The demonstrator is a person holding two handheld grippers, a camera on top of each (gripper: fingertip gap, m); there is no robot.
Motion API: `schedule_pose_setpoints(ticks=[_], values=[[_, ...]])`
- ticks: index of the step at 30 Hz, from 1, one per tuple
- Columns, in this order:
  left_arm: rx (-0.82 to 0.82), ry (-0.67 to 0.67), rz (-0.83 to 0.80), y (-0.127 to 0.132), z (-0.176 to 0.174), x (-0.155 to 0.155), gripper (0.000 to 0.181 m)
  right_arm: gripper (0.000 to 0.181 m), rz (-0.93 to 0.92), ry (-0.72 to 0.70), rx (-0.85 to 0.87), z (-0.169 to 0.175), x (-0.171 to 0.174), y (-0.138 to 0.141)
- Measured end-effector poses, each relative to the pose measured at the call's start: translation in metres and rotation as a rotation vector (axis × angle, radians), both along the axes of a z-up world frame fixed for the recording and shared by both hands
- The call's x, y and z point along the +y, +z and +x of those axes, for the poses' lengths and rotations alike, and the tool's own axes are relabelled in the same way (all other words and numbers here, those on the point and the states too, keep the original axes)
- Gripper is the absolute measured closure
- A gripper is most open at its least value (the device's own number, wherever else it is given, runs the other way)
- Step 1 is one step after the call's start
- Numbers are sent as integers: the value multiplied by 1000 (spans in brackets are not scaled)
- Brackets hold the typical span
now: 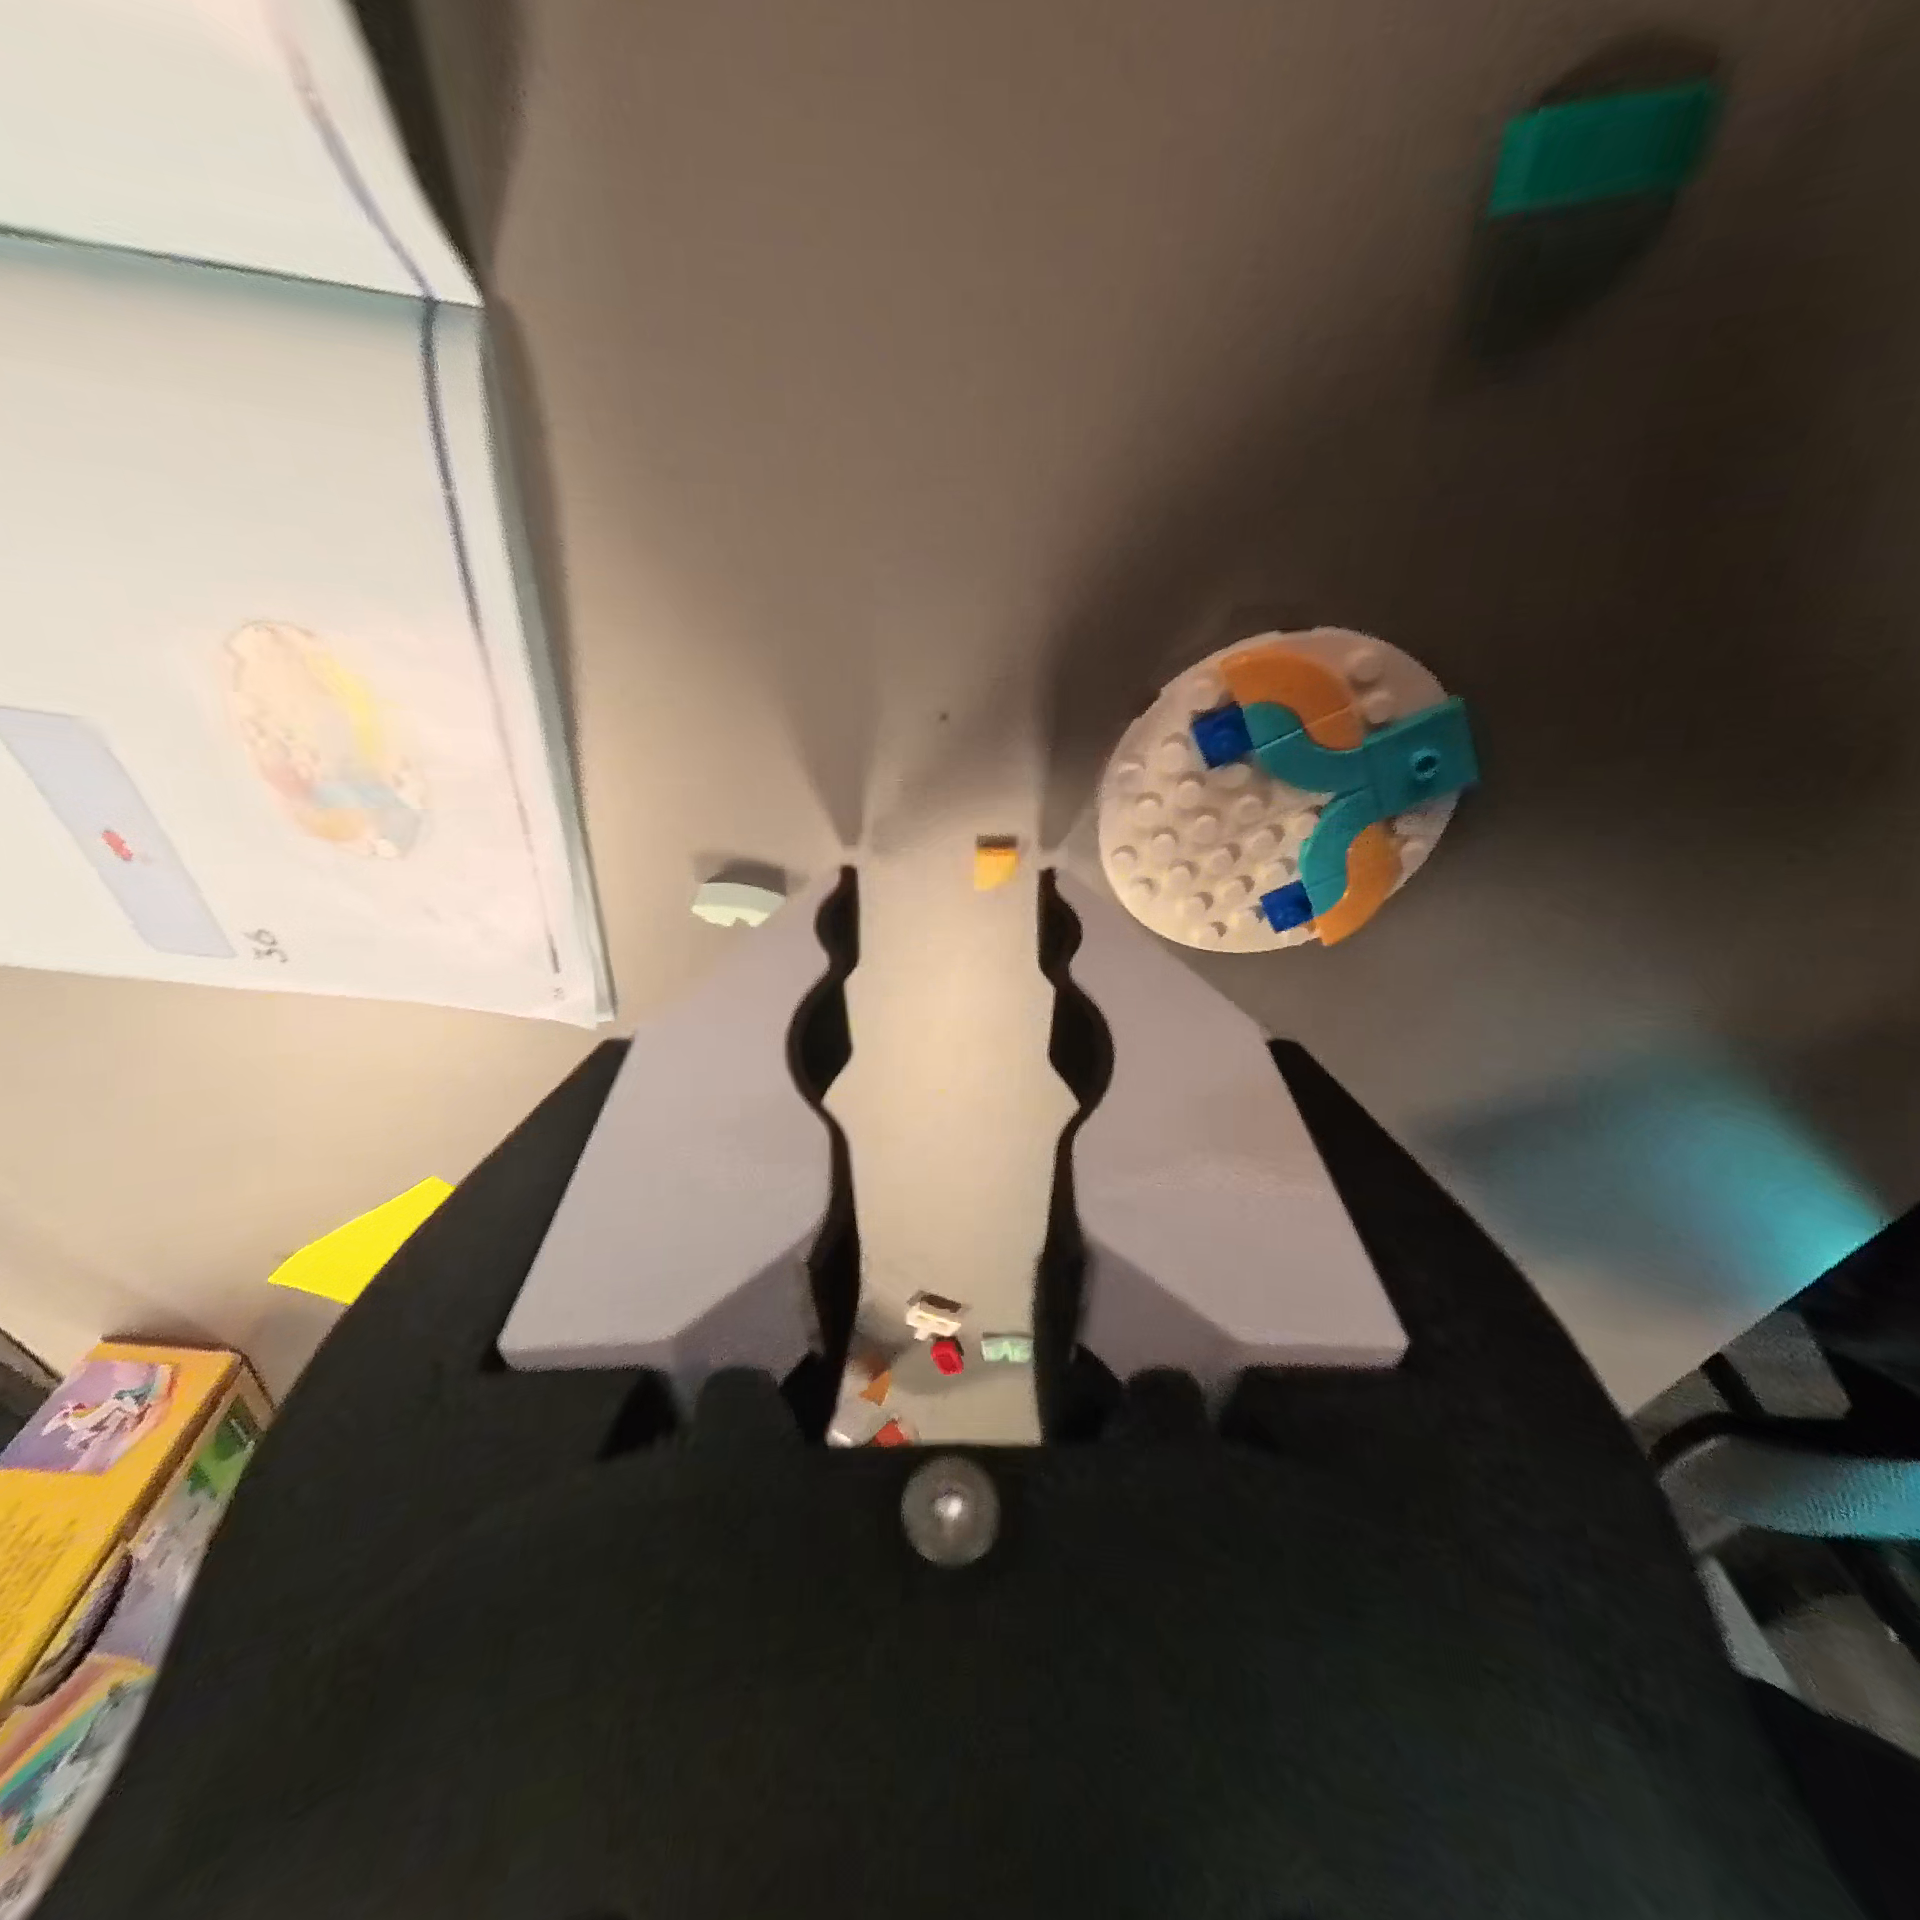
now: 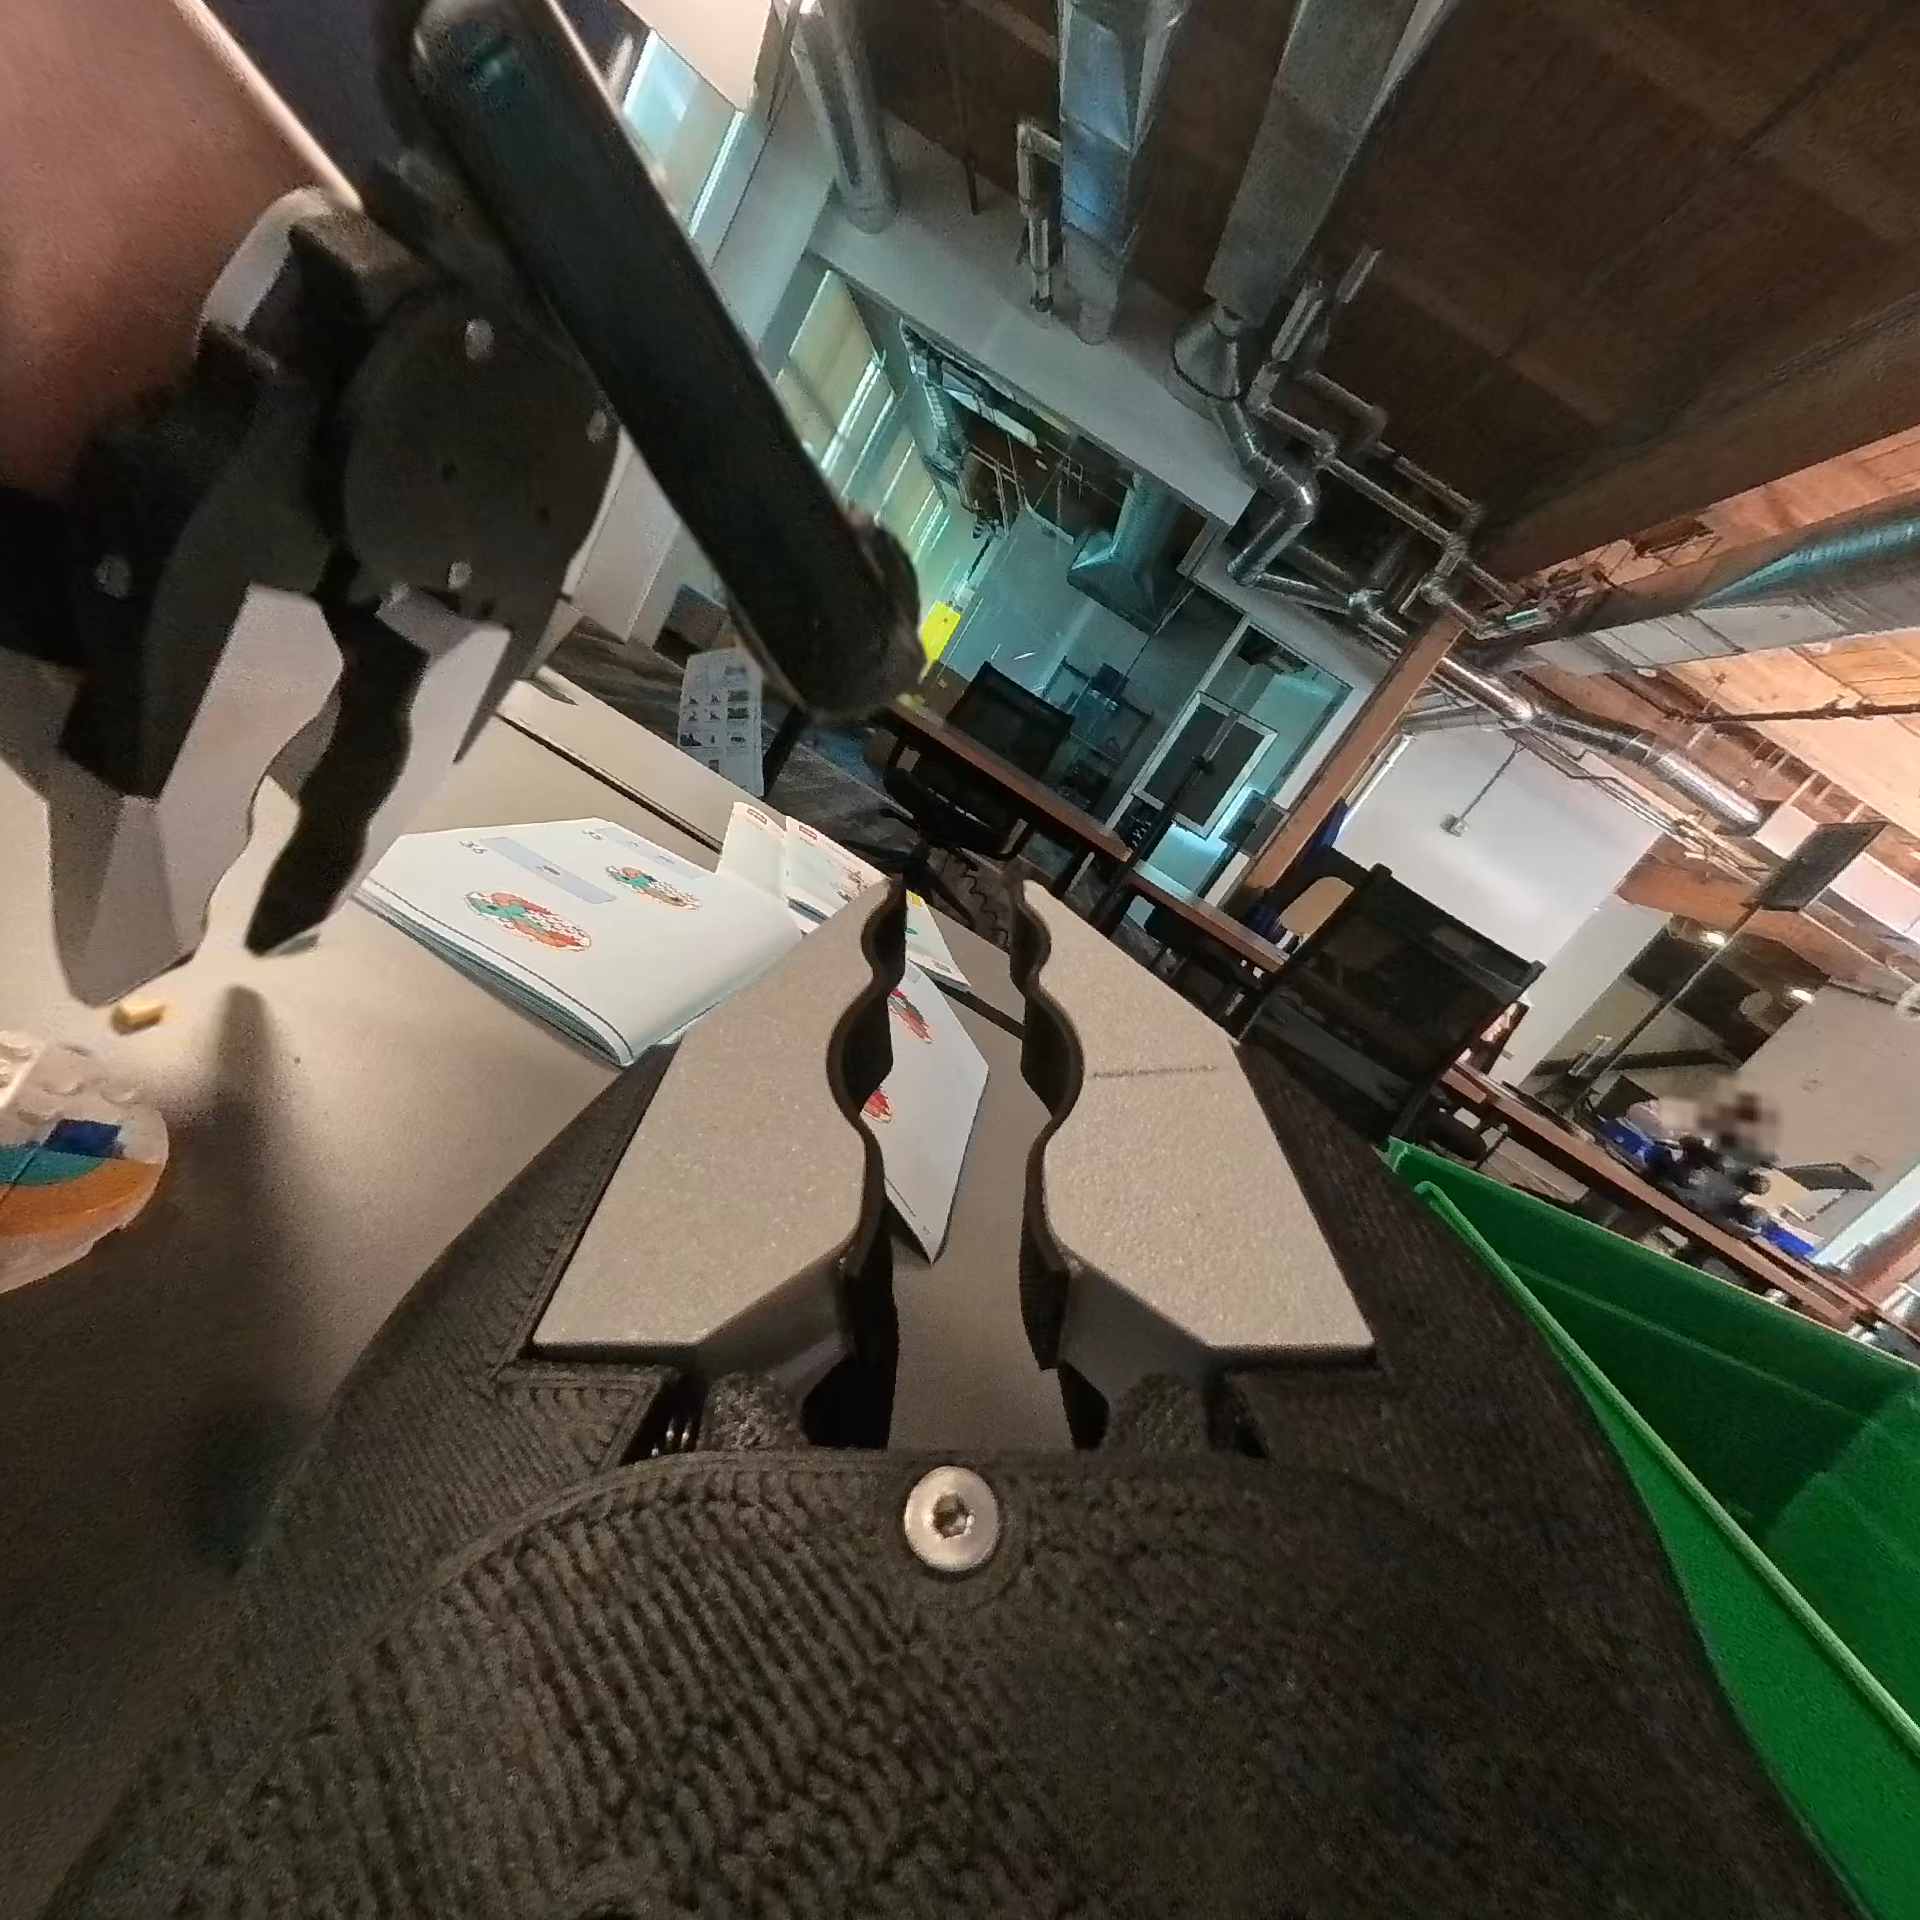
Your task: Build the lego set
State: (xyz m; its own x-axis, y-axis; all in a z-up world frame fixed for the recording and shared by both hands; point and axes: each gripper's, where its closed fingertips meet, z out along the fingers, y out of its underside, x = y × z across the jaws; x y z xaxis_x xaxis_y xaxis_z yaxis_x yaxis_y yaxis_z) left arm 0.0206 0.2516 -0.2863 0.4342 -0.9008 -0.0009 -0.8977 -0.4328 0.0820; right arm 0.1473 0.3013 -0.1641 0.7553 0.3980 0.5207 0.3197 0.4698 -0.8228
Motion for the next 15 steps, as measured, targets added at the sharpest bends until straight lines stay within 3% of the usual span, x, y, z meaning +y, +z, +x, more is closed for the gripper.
schedule_pose_setpoints(ticks=[3,6,8,11,15], values=[[-96,47,64,15,-3,6,145,163,2,1,-7,-1,0,0],[-222,137,236,42,-21,11,145,164,-4,30,-11,-4,-5,0],[-352,216,355,61,-33,-1,145,160,-78,173,-33,-23,-20,-8],[-527,361,527,80,-58,-34,146,154,-381,587,-161,-68,-74,-40],[-641,562,677,81,-102,-93,146,131,-668,663,-355,-91,-98,-77]])
